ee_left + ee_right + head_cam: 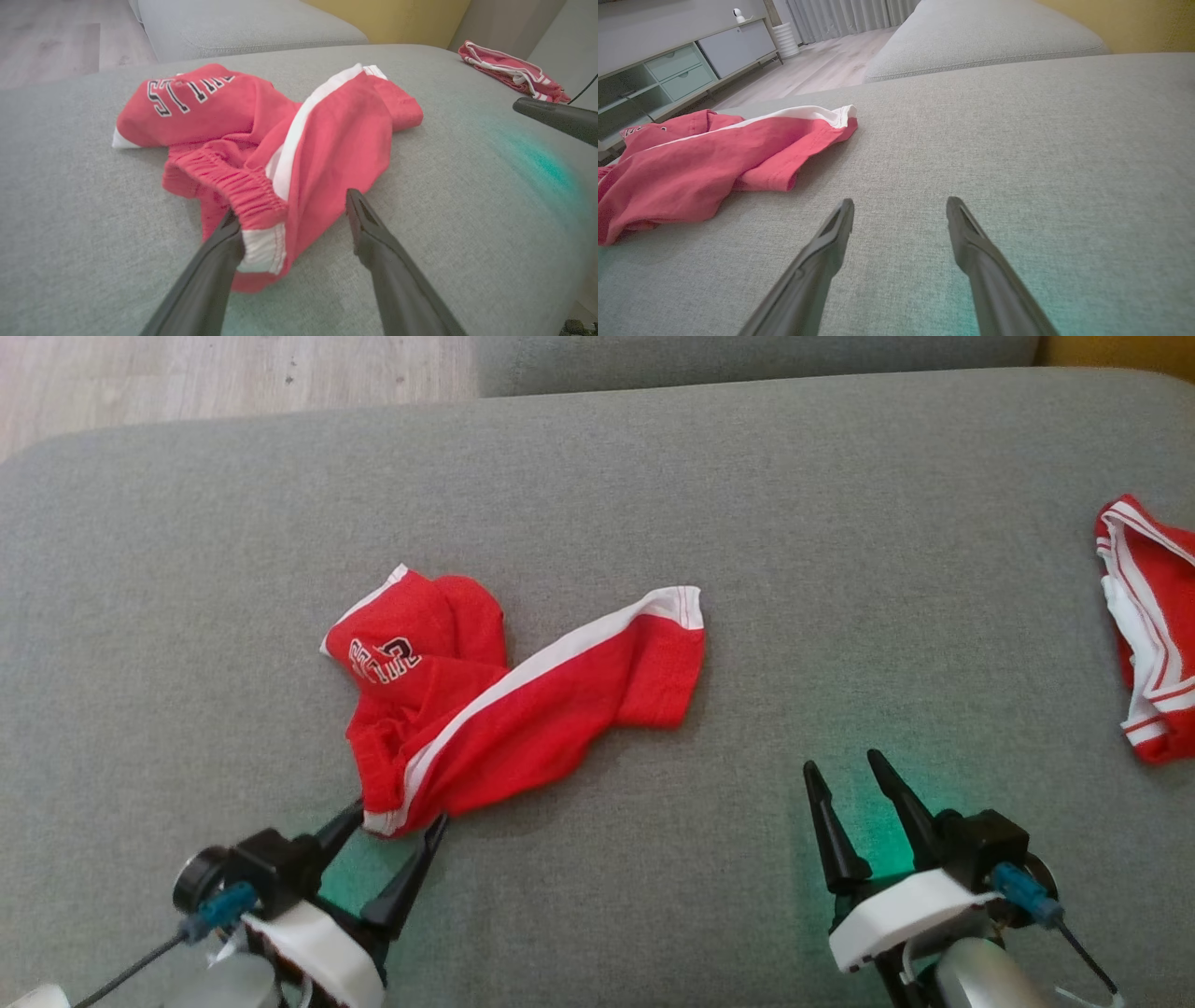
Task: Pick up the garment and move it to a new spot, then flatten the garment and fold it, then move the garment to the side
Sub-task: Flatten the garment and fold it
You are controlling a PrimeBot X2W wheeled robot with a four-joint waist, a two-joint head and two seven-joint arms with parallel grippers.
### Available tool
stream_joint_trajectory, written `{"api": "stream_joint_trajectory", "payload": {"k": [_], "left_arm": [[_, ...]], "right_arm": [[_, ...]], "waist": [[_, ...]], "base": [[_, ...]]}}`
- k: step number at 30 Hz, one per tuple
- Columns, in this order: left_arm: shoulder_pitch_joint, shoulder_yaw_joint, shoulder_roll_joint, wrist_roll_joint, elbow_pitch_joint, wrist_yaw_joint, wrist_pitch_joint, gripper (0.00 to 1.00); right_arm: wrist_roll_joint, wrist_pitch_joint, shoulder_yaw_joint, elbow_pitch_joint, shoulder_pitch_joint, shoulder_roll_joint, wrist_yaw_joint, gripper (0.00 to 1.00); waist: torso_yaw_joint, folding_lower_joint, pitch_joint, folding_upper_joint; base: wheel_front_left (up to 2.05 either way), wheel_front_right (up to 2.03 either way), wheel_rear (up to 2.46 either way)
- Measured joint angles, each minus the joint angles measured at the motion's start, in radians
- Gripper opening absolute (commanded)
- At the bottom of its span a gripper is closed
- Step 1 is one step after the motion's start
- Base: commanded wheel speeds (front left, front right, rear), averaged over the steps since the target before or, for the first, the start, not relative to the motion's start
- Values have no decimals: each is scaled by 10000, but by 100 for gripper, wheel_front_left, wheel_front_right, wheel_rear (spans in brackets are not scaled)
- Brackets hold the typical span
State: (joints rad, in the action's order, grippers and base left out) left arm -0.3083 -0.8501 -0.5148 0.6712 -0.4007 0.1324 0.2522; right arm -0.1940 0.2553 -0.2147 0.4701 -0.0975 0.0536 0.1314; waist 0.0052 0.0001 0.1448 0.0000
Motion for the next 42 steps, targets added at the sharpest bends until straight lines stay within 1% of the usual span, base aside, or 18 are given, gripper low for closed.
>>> {"api": "stream_joint_trajectory", "payload": {"k": [2,9,11,12,13,14,15,16,18,19,22,24,28,32,38,42], "left_arm": [[-12,-268,-92,140,-15,0,0,100],[-130,-591,-134,472,-203,0,0,100],[-194,-589,-104,522,-451,0,0,84],[-206,-583,-81,522,-589,0,0,84],[-216,-583,-44,522,-761,0,0,77],[-219,-571,12,523,-880,0,0,63],[-227,-568,79,525,-970,-2,0,53],[-250,-570,163,541,-1064,-2,-2,46],[-339,-571,337,541,-1187,-2,-2,13],[-392,-568,407,545,-1216,-2,0,0],[-459,-453,537,593,-1287,-2,-2,0],[-453,-146,593,545,-1235,-2,-2,0],[-359,416,619,313,-872,-2,0,0],[-120,631,642,240,-372,-2,0,0],[96,750,719,514,299,-2,-2,0],[86,729,725,510,418,-2,-2,0]], "right_arm": [[0,0,8,25,0,0,0,100],[0,0,15,98,0,0,0,100],[-35,0,6,96,0,0,0,100],[-59,0,4,90,-2,0,0,100],[-84,0,0,82,-6,0,0,100],[-88,0,0,82,-7,0,0,100],[-88,0,-4,77,-12,0,0,100],[-88,0,-15,67,-15,0,0,100],[-98,0,-31,59,-28,0,0,100],[-107,0,-40,44,-45,0,0,100],[-236,0,-35,-63,-167,0,0,100],[-351,0,-38,-182,-253,0,0,100],[-385,0,-71,-299,-522,0,0,100],[-571,0,-123,-314,-849,0,0,100],[-763,0,-255,136,-1363,2,0,100],[-970,0,-318,502,-1748,4,0,100]], "waist": [[-14,-1,0,0],[23,-1,-58,0],[39,-1,-64,0],[48,-1,-56,0],[58,-1,-47,0],[72,0,-41,0],[83,-1,-33,0],[94,-1,-28,0],[118,-1,-26,0],[131,-1,-28,0],[181,0,-39,0],[233,-1,-55,0],[434,-1,-89,0],[736,-1,-77,0],[1258,-1,-9,0],[1478,-1,81,0]], "base": [[0,0,0],[0,0,0],[0,0,0],[0,0,0],[0,0,0],[0,0,0],[0,0,0],[0,0,0],[0,0,0],[0,0,0],[0,0,0],[0,0,0],[0,0,0],[0,0,0],[0,0,0],[0,0,0]]}}
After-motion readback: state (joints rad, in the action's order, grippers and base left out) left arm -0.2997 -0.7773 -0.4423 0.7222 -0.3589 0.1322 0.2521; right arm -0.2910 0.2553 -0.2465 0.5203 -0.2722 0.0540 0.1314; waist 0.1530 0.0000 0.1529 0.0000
